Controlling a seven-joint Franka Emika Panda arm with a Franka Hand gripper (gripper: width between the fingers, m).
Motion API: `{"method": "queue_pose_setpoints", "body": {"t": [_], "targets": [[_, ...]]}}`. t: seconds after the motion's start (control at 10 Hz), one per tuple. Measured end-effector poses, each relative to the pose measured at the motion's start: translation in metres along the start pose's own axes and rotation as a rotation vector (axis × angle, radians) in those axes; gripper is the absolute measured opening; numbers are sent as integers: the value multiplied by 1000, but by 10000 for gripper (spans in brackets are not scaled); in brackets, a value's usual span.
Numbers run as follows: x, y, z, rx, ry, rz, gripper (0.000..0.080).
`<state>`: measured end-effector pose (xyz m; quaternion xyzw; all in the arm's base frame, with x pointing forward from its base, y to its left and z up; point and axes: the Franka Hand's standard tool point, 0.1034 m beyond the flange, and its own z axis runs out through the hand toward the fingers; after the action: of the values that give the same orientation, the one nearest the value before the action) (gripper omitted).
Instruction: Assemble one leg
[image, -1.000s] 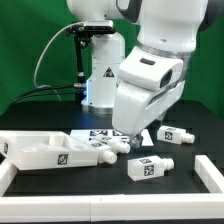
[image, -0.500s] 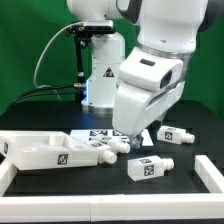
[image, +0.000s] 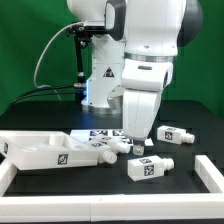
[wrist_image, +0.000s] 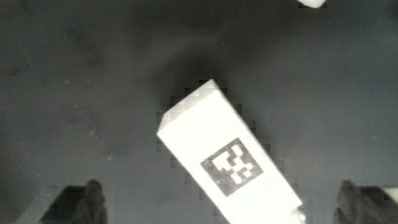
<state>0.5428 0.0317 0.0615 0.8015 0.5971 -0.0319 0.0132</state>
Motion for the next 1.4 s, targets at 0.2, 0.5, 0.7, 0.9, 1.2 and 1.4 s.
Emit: {"method": "queue_pose_setpoints", "body": {"t": [0.2,0.5,0.7,0.9,1.2,1.4], "targets": [[2,0,4,-20,14,-38,649],[7,-10,41,-84,69,-215,649],[11,-8,49,-79,71,-217,649],[8,-7,55,-72,71,-209,649],[8,-7,56,-70,71,-208,383],[9,-8,54,-67,69,-196,257]]}}
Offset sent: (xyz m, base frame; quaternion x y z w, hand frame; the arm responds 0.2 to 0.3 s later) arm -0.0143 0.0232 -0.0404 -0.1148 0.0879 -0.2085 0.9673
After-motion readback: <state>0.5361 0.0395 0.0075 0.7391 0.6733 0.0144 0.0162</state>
